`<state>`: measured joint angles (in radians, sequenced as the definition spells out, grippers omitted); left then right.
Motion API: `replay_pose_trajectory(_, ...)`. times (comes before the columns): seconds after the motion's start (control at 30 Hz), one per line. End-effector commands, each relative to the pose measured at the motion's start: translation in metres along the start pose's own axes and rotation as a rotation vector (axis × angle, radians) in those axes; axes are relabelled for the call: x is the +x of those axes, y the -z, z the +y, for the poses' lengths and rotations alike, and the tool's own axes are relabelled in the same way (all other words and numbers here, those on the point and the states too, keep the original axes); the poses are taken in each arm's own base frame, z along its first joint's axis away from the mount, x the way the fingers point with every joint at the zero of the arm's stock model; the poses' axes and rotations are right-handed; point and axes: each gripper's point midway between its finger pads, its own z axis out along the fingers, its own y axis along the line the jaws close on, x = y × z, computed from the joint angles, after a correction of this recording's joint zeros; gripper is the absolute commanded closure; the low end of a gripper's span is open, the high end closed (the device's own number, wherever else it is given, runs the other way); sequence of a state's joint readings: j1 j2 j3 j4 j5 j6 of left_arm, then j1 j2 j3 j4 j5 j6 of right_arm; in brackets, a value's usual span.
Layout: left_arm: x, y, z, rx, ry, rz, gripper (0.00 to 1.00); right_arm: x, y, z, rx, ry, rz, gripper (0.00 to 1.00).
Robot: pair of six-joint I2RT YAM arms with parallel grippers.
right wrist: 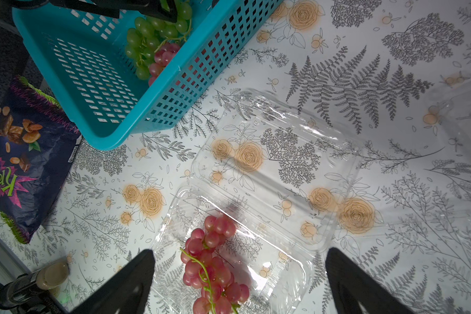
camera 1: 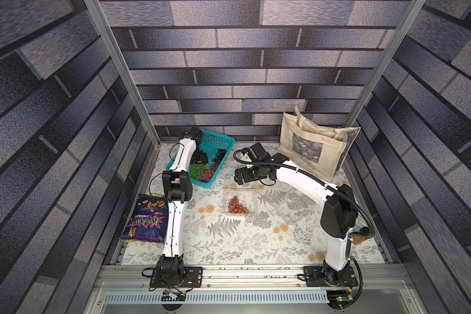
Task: Pack grapes into containers
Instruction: Pick up the grape from the basket.
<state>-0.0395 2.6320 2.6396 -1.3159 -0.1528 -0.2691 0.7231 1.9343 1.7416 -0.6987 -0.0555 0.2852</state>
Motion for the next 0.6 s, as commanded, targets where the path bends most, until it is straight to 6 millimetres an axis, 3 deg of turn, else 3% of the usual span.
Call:
replay_pose_trajectory(0.0,-0.013,0.053,0.018,-0.061,0.032,-0.104,0.0,0.0,0.001,0.0,-0.012,-0.018,-0.003,0.0)
replay_pose_trajectory(0.13,-0.029,0.077,-0.019,0.091,0.002,-0.2,0.0,0.001,0.001,-0.001,-0.009,-0.018,0.0,0.0)
replay_pose_trajectory(0.27,-0.041,0.09,-0.051,0.13,-0.07,-0.293,0.0,0.0,0.003,-0.002,-0.005,-0.02,-0.005,0.0)
replay_pose_trajectory(0.37,-0.047,0.086,-0.065,0.143,-0.106,-0.318,0.0,0.0,0.007,-0.002,-0.005,-0.019,-0.009,0.0)
replay_pose_trajectory(0.57,-0.057,0.063,-0.068,0.169,-0.123,-0.318,0.02,-0.005,0.019,0.0,-0.008,-0.006,-0.041,0.0)
